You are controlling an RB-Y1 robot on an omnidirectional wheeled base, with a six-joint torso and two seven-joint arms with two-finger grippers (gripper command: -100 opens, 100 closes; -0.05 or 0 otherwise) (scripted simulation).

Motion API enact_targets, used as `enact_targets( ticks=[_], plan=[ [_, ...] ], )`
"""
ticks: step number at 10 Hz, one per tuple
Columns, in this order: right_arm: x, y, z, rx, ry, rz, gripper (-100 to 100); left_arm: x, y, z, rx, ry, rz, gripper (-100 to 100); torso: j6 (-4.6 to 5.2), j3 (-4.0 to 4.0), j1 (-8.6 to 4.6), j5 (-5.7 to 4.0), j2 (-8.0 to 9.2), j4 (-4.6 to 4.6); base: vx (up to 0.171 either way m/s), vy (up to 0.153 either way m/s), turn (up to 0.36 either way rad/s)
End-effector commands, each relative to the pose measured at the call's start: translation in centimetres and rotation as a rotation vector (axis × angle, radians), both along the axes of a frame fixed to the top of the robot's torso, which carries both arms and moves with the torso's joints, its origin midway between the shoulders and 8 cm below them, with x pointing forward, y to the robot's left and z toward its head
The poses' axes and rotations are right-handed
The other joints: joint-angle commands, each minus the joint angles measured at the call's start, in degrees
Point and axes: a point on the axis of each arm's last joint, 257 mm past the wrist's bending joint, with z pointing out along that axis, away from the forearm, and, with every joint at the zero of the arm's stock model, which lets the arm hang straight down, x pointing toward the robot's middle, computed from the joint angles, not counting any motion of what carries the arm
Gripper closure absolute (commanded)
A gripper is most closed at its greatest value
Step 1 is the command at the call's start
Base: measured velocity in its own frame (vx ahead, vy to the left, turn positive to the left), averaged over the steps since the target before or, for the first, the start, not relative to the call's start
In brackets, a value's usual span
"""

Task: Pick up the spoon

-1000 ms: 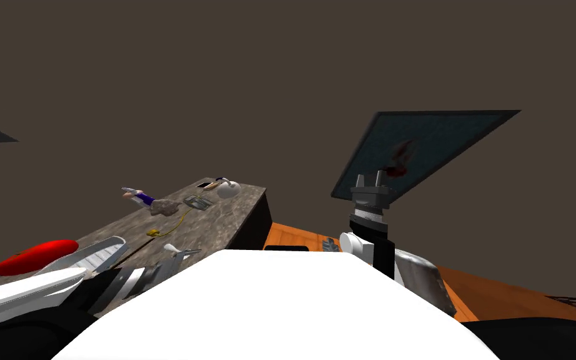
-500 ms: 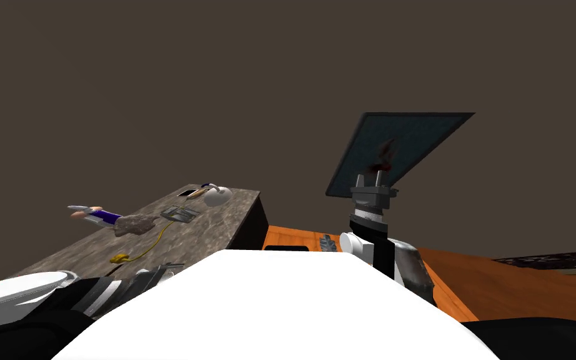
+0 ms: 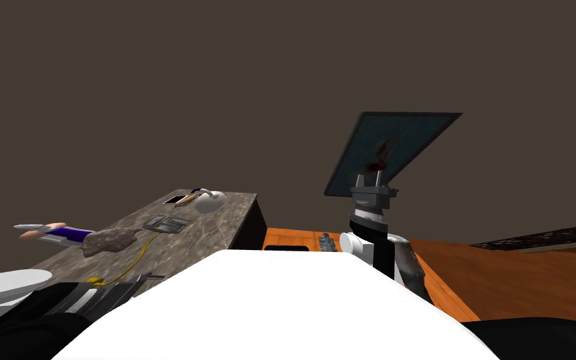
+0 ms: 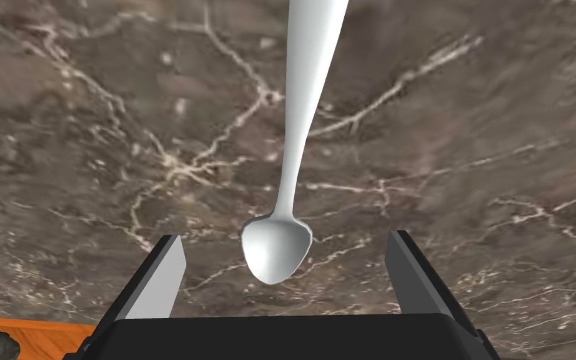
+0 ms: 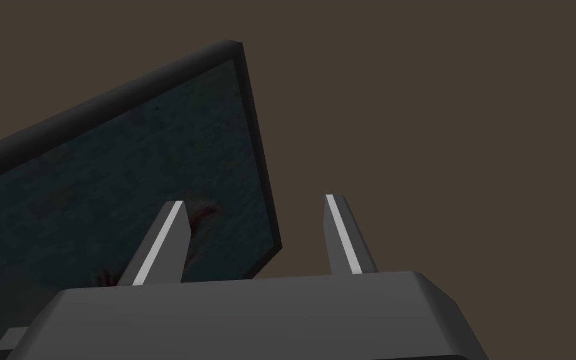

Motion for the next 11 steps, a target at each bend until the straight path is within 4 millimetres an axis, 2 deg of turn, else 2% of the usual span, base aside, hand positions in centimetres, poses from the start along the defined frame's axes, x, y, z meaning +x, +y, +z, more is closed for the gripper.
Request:
enact_targets(
  ticks=[1, 5, 8, 9, 10, 11],
  plan=[
    [0.0, 0.0, 0.0, 0.000, 0.000, 0.000, 0, -0.7, 0.5, 0.1, 0.018, 0.018, -0.021, -100, 0.00, 0.00, 0.00, 0.00, 0.00, 0.00, 0.024, 0.025, -0.043],
    [0.0, 0.0, 0.0, 0.000, 0.000, 0.000, 0, -4.0, 4.3, 0.9, 0.108, 0.104, -0.128, -100, -0.01, 0.00, -0.02, -0.01, 0.00, 0.00, 0.032, 0.032, -0.076],
    [0.0, 0.0, 0.0, 0.000, 0.000, 0.000, 0, -4.1, 4.4, 0.9, 0.107, 0.104, -0.126, -100, -0.02, 0.06, -0.12, -0.02, 0.11, 0.03, 0.009, 0.012, 0.000],
    [0.0, 0.0, 0.0, 0.000, 0.000, 0.000, 0, -4.0, 4.4, 0.9, 0.108, 0.103, -0.127, 0, -0.03, 0.08, -0.15, -0.03, 0.14, 0.04, 0.000, 0.000, 0.000],
    [0.0, 0.0, 0.0, 0.000, 0.000, 0.000, 0, -5.1, 4.0, 0.4, 0.107, 0.103, -0.096, -100, -0.03, 0.09, -0.17, -0.04, 0.15, 0.04, -0.023, 0.011, -0.220],
    [0.0, 0.0, 0.0, 0.000, 0.000, 0.000, 0, -6.1, 3.5, -0.1, 0.106, 0.102, -0.066, -100, 0.02, 0.12, -0.13, -0.02, 0.22, 0.05, -0.068, 0.031, -0.333]
  ],
)
